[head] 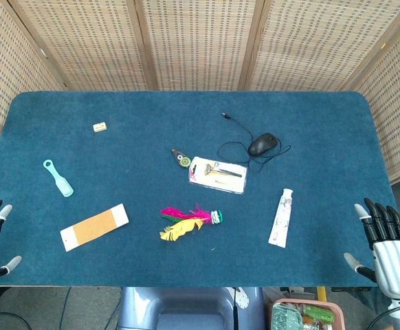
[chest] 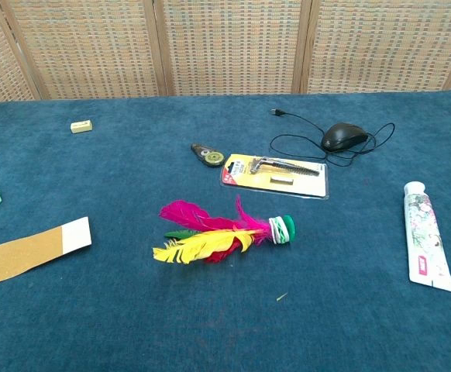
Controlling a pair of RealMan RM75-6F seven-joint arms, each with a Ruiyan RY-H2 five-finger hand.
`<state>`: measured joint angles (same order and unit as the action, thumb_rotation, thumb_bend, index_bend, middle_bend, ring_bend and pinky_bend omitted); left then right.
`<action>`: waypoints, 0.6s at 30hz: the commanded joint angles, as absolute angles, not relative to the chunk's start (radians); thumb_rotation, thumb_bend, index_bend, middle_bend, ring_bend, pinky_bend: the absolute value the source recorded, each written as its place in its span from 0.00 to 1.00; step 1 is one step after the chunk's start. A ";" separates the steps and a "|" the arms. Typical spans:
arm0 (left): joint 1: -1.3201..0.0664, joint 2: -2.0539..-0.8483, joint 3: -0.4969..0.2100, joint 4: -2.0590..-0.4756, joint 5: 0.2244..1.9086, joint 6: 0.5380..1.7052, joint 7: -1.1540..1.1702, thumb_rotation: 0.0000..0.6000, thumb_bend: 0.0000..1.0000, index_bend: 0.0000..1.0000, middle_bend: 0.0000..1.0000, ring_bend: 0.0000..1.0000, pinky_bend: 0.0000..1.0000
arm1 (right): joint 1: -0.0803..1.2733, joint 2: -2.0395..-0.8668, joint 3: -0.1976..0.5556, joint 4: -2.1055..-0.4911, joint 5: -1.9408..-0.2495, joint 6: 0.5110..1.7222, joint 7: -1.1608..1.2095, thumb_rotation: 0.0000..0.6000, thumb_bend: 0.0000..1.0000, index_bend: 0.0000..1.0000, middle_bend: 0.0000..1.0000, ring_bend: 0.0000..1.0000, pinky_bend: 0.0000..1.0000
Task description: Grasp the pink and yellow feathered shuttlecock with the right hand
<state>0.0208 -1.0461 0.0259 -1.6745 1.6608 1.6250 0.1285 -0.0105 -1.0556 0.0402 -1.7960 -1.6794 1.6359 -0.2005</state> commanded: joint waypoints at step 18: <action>-0.003 -1.054 0.000 -1.683 1.601 1.573 0.151 1.00 0.00 0.00 0.00 0.00 0.00 | 0.283 -1.021 0.121 -1.853 -1.666 1.243 -0.058 1.00 0.00 0.18 0.00 0.00 0.00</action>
